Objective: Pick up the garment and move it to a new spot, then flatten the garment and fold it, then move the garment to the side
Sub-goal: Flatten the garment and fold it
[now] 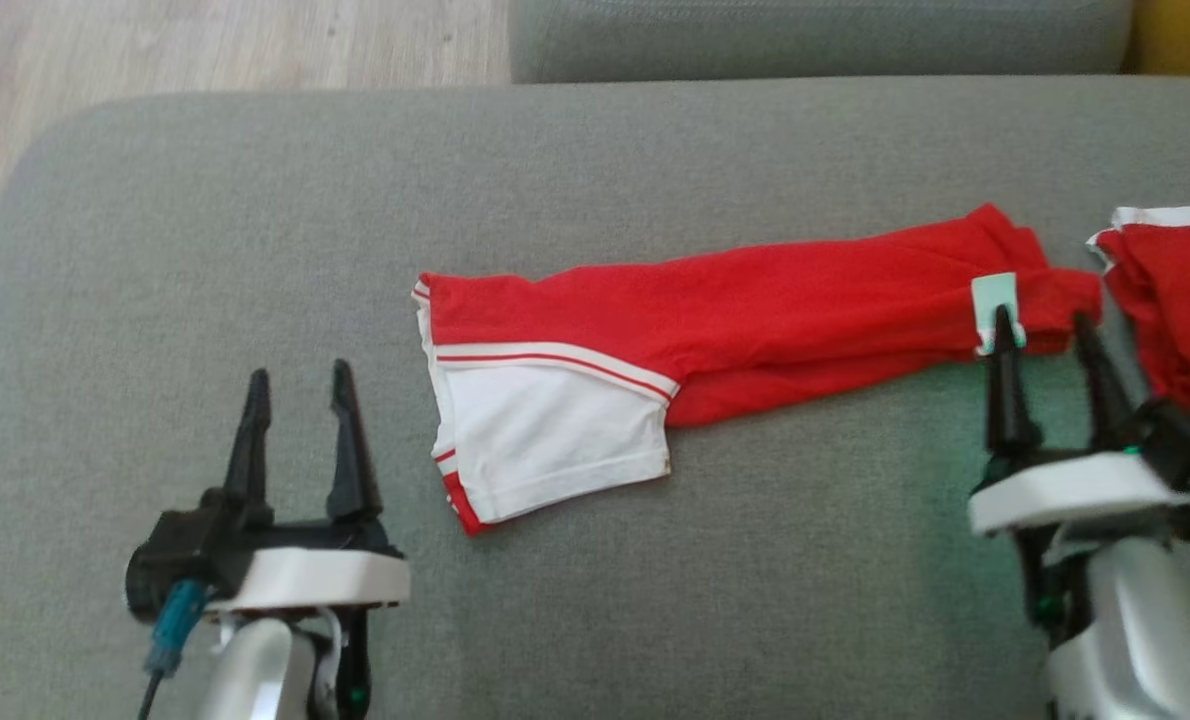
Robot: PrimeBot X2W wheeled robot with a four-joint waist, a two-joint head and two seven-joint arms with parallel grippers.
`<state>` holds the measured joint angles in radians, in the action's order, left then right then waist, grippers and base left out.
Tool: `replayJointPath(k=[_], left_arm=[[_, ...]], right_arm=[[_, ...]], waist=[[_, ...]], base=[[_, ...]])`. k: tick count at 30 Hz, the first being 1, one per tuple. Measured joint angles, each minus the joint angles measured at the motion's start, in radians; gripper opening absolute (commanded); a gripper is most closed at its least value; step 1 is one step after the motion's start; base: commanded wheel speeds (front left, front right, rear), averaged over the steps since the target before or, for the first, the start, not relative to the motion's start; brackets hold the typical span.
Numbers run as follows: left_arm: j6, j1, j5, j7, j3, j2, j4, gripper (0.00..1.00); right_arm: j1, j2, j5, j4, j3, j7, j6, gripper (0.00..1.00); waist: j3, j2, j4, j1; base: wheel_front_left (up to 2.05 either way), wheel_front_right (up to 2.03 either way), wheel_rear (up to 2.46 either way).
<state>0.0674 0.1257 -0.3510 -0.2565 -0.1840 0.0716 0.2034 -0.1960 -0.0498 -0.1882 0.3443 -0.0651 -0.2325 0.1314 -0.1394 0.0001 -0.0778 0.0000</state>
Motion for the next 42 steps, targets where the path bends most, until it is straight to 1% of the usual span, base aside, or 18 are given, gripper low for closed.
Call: replayJointPath(k=[1, 2, 9, 13, 14, 19, 20, 21, 22, 23, 27, 33, 39, 42], left_arm=[[-0.009, 0.007, 0.009, 0.0, -0.001, -0.004, 0.007, 1.0], [-0.025, 0.027, 0.026, 0.0, -0.002, -0.013, 0.017, 1.0], [-0.05, 0.076, 0.031, 0.0, -0.001, -0.023, 0.026, 1.0], [-0.05, 0.094, 0.015, 0.0, -0.006, -0.025, 0.027, 1.0], [-0.05, 0.094, 0.015, 0.0, -0.006, -0.025, 0.027, 1.0], [-0.049, 0.127, 0.006, 0.0, -0.017, -0.026, 0.025, 1.0], [-0.048, 0.129, 0.006, 0.0, -0.019, -0.026, 0.025, 1.0], [-0.045, 0.13, 0.006, 0.0, -0.02, -0.026, 0.025, 1.0], [-0.042, 0.131, 0.006, 0.0, -0.02, -0.026, 0.025, 1.0], [-0.04, 0.131, 0.006, 0.0, -0.019, -0.026, 0.025, 1.0], [-0.04, 0.132, 0.006, 0.0, -0.018, -0.027, 0.026, 1.0], [-0.04, 0.131, 0.012, 0.0, -0.012, -0.028, 0.026, 1.0], [-0.04, 0.128, 0.012, 0.0, -0.012, -0.028, 0.027, 1.0], [-0.04, 0.118, 0.012, 0.0, -0.012, -0.028, 0.027, 1.0]], right_arm=[[-0.016, 0.001, 0.009, 0.014, -0.022, 0.016, 0.0, 1.0], [-0.056, 0.002, 0.036, 0.042, -0.084, 0.044, 0.0, 1.0], [-0.218, 0.001, 0.14, 0.165, -0.282, 0.118, 0.0, 1.0], [-0.278, 0.001, 0.209, 0.267, -0.365, 0.173, 0.0, 1.0], [-0.278, 0.001, 0.209, 0.267, -0.365, 0.173, 0.0, 1.0], [-0.327, 0.001, 0.285, 0.376, -0.424, 0.22, 0.0, 1.0], [-0.335, 0.001, 0.29, 0.391, -0.424, 0.221, 0.0, 0.94], [-0.346, -0.001, 0.293, 0.404, -0.425, 0.221, 0.0, 0.85], [-0.359, -0.005, 0.298, 0.418, -0.424, 0.225, 0.0, 0.49], [-0.371, -0.007, 0.305, 0.431, -0.421, 0.23, 0.0, 0.01], [-0.389, -0.004, 0.306, 0.466, -0.409, 0.215, 0.0, 0.0], [-0.383, 0.002, 0.349, 0.468, -0.465, 0.197, 0.0, 0.0], [-0.34, -0.024, 0.361, 0.409, -0.541, 0.186, 0.0, 0.0], [-0.328, -0.03, 0.346, 0.365, -0.574, 0.178, 0.0, 0.0]], waist=[[-0.007, 0.0, -0.003, 0.0], [-0.023, 0.0, -0.011, 0.0001], [-0.083, 0.0, -0.043, 0.0002], [-0.118, 0.0, -0.062, 0.0002], [-0.118, 0.0, -0.062, 0.0002], [-0.152, 0.0, -0.085, 0.0002], [-0.156, 0.0, -0.088, 0.0002], [-0.159, 0.0, -0.091, 0.0002], [-0.161, 0.0, -0.092, 0.0001], [-0.161, 0.0, -0.092, 0.0001], [-0.152, 0.0, -0.085, 0.0], [-0.123, 0.0, -0.061, 0.0], [-0.082, 0.0, -0.04, 0.0], [-0.061, 0.0, -0.031, -0.0001]], base=[[0.0, 0.0, 0.0], [0.0, 0.0, 0.0], [0.0, 0.0, 0.0], [0.0, 0.0, 0.0], [0.0, 0.0, 0.0], [0.0, 0.0, 0.0], [0.0, 0.0, 0.0], [0.0, 0.0, 0.0], [0.0, 0.0, 0.0], [0.0, 0.0, 0.0], [0.0, 0.0, 0.0], [0.0, 0.0, 0.0], [0.0, 0.0, 0.0], [0.0, 0.0, 0.0]])
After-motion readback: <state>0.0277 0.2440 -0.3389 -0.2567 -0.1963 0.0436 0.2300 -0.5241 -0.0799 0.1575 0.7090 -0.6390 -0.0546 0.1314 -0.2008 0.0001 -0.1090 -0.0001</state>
